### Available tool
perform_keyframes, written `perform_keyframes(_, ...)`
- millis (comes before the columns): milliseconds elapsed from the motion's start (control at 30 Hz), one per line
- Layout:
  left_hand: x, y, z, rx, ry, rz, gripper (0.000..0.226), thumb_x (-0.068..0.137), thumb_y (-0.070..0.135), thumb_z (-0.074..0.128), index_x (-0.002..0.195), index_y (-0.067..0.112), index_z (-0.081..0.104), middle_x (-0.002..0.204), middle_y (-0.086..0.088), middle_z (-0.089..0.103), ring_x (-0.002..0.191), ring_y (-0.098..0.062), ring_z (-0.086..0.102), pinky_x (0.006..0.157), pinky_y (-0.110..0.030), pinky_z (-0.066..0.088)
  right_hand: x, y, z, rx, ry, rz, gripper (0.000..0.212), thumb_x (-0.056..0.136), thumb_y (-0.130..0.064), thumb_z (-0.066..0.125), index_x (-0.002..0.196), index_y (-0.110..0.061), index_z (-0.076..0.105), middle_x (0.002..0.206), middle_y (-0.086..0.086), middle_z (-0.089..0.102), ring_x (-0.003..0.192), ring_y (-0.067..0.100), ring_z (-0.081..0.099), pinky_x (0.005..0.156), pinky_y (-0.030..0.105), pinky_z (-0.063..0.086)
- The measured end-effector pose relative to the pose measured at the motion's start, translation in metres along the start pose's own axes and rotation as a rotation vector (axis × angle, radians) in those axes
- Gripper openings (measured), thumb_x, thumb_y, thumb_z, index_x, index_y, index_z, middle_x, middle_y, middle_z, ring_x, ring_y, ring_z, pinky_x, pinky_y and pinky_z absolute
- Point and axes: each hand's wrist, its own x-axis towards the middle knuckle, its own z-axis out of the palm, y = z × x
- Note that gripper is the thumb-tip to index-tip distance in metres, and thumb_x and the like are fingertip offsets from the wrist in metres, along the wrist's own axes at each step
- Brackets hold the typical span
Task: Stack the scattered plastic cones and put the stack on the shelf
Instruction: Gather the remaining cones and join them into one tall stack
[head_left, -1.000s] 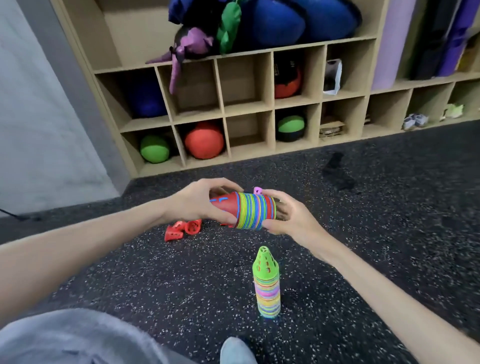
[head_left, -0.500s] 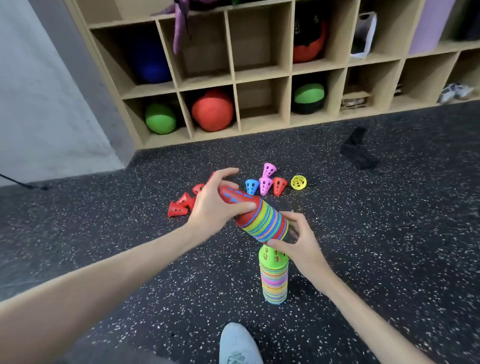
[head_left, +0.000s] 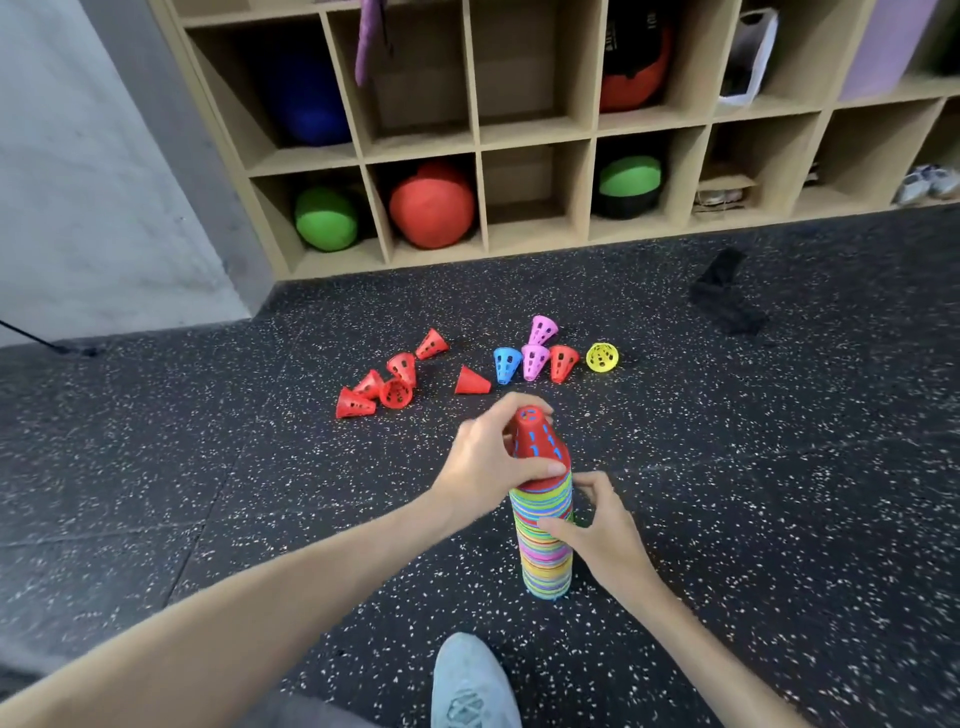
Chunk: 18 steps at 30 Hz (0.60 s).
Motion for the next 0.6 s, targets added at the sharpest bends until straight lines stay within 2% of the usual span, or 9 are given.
perform_keyframes(67, -0.003, 0.002, 0.008, -0.010, 0.001, 0.003, 0.052, 0.071, 0.022, 0.091, 0.112, 0.038, 0.063, 0.109, 0.013, 0.074, 0.100, -0.012, 0.071, 0.093, -0.031, 0.058, -0.002, 0.003, -0.001, -0.022, 0.005, 0.002, 0.053, 0.070, -0.029, 0.087, 0.112, -0.036, 0.056, 0.118, -0.017, 0.067, 0.121, 0.007, 0.057, 0.099, 0.035, 0.045)
perform_keyframes(167, -0.002, 0.004, 0.008, 0.023, -0.006, 0.002, 0.055, 0.073, 0.024, 0.091, 0.117, 0.039, 0.061, 0.112, 0.010, 0.073, 0.100, -0.011, 0.071, 0.094, -0.032, 0.057, -0.006, 0.000, -0.006, -0.061, -0.007, -0.012, 0.054, 0.076, -0.025, 0.085, 0.119, -0.036, 0.054, 0.122, -0.019, 0.065, 0.123, 0.010, 0.056, 0.101, 0.034, 0.044)
perform_keyframes(233, -0.003, 0.006, 0.003, 0.079, -0.042, -0.005, 0.066, 0.073, 0.028, 0.091, 0.127, 0.041, 0.057, 0.117, 0.010, 0.072, 0.102, -0.009, 0.069, 0.097, -0.032, 0.055, -0.009, -0.007, -0.011, -0.074, -0.005, -0.031, 0.062, 0.077, -0.025, 0.085, 0.128, -0.035, 0.051, 0.128, -0.015, 0.062, 0.125, 0.012, 0.054, 0.100, 0.034, 0.043)
perform_keyframes(300, -0.008, 0.011, -0.004, 0.156, -0.097, 0.010, 0.079, 0.074, 0.031, 0.090, 0.141, 0.041, 0.049, 0.130, 0.010, 0.067, 0.114, -0.009, 0.065, 0.106, -0.032, 0.049, -0.012, -0.021, -0.020, -0.082, 0.032, -0.071, 0.067, 0.079, -0.028, 0.083, 0.136, -0.032, 0.049, 0.134, -0.013, 0.058, 0.126, 0.011, 0.051, 0.099, 0.032, 0.040)
perform_keyframes(367, -0.010, 0.020, -0.014, 0.207, -0.120, 0.024, 0.084, 0.081, 0.037, 0.085, 0.152, 0.037, 0.039, 0.148, 0.007, 0.055, 0.133, -0.009, 0.052, 0.114, -0.031, 0.039, -0.013, -0.042, -0.031, -0.099, 0.062, -0.141, 0.063, 0.084, -0.031, 0.079, 0.139, -0.031, 0.048, 0.135, -0.015, 0.054, 0.126, 0.007, 0.047, 0.098, 0.028, 0.036)
perform_keyframes(467, -0.010, 0.041, -0.040, 0.337, -0.130, 0.071, 0.072, 0.095, 0.052, 0.066, 0.156, 0.035, 0.032, 0.156, 0.003, 0.044, 0.141, -0.012, 0.042, 0.116, -0.033, 0.035, -0.014, -0.082, -0.043, -0.120, 0.083, -0.271, 0.053, 0.089, -0.035, 0.073, 0.137, -0.031, 0.052, 0.137, -0.017, 0.053, 0.127, 0.004, 0.044, 0.102, 0.025, 0.033)
perform_keyframes(600, -0.011, 0.079, -0.091, 0.656, -0.103, 0.251, 0.060, 0.100, 0.058, 0.051, 0.152, 0.029, 0.039, 0.153, 0.003, 0.047, 0.138, -0.017, 0.046, 0.115, -0.038, 0.036, -0.005, -0.140, -0.048, -0.233, 0.120, -0.468, 0.045, 0.093, -0.033, 0.069, 0.135, -0.025, 0.055, 0.137, -0.015, 0.054, 0.128, 0.004, 0.044, 0.110, 0.027, 0.033)
